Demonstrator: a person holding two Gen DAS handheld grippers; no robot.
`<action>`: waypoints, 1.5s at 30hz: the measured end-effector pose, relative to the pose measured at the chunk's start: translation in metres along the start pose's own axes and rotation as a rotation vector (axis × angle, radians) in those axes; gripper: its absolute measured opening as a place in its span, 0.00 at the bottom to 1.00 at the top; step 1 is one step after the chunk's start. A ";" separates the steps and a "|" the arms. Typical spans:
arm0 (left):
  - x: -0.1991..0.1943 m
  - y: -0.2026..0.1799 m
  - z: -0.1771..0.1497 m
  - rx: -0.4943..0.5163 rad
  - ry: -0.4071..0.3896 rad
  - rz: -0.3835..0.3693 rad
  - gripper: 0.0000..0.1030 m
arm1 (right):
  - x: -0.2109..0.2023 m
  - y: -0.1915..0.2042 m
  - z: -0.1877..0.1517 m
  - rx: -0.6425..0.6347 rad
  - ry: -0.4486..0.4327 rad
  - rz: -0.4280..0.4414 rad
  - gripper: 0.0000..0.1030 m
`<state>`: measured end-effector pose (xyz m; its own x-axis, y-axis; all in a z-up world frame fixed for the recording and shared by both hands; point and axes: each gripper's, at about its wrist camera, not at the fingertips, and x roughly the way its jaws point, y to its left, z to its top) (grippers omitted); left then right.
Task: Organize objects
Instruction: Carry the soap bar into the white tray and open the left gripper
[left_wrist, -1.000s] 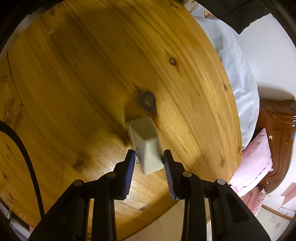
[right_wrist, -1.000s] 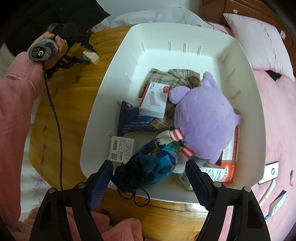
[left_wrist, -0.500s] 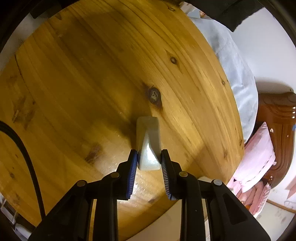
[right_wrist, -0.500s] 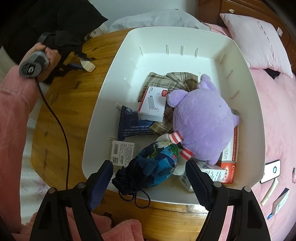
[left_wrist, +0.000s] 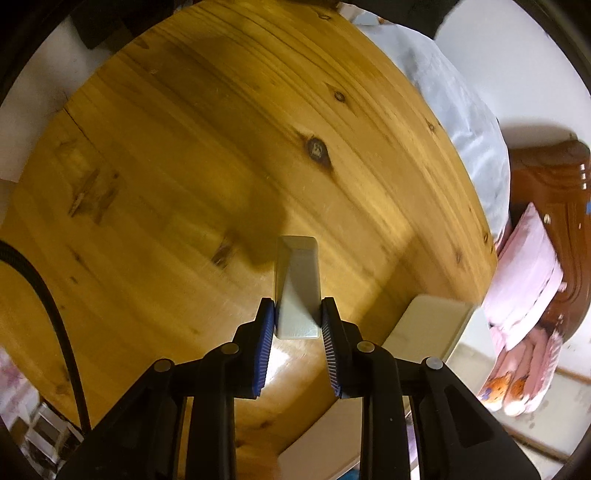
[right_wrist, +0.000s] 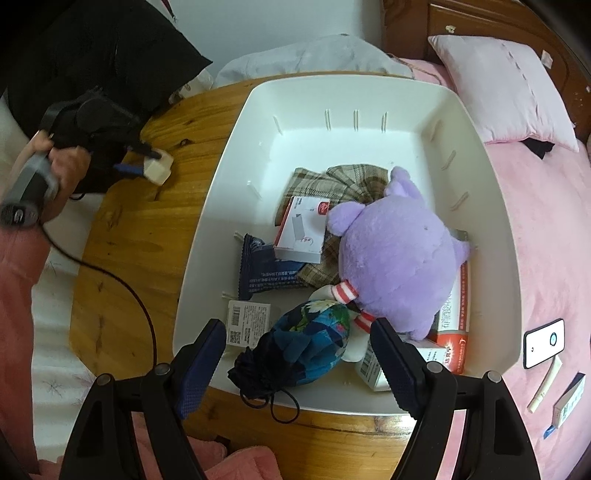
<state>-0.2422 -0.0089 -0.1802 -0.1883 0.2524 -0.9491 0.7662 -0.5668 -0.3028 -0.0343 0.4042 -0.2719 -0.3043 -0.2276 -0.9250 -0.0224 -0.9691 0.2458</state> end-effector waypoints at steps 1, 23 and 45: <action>-0.002 -0.001 -0.002 0.011 0.000 0.007 0.27 | -0.002 -0.001 -0.001 0.001 -0.005 0.000 0.79; -0.072 -0.046 -0.094 0.436 -0.071 0.099 0.27 | -0.031 -0.016 -0.009 0.084 -0.119 0.009 0.79; -0.061 -0.105 -0.200 0.851 0.000 0.094 0.26 | -0.053 -0.031 -0.032 0.169 -0.200 -0.011 0.79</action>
<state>-0.1883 0.1920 -0.0736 -0.1470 0.1755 -0.9734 0.0563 -0.9811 -0.1854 0.0126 0.4434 -0.2401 -0.4852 -0.1773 -0.8563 -0.1805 -0.9379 0.2964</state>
